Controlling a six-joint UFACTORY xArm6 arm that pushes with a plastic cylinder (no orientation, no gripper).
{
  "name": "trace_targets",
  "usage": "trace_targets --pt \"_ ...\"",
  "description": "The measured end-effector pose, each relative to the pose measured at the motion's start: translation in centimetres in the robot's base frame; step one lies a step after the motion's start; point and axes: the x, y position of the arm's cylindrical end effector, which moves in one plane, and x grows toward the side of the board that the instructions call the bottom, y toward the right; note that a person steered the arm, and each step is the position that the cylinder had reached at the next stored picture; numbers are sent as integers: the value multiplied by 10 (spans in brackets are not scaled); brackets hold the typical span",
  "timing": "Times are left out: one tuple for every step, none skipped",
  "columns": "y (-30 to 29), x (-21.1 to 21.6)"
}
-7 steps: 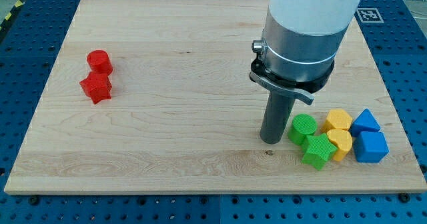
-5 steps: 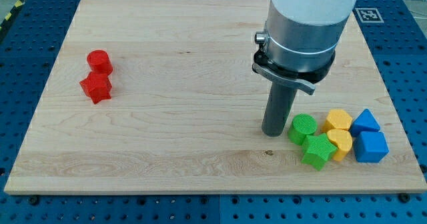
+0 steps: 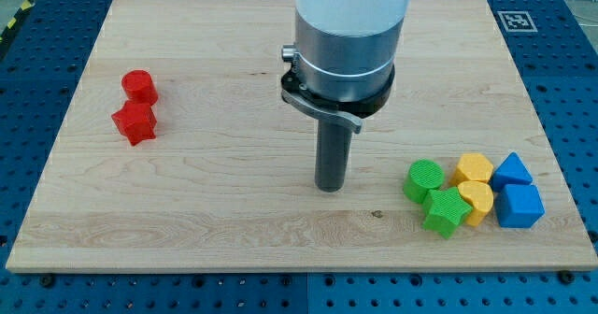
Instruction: Push the red star towards the top center of the board
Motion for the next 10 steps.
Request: trace_targets --pt "-31 0" --pt "-62 0" --pt "-69 0" --pt "-69 0" --pt "-86 9" --pt "-111 21" --pt "-147 27" --pt "-215 13" --pt "-247 -9" --pt "-246 -43"
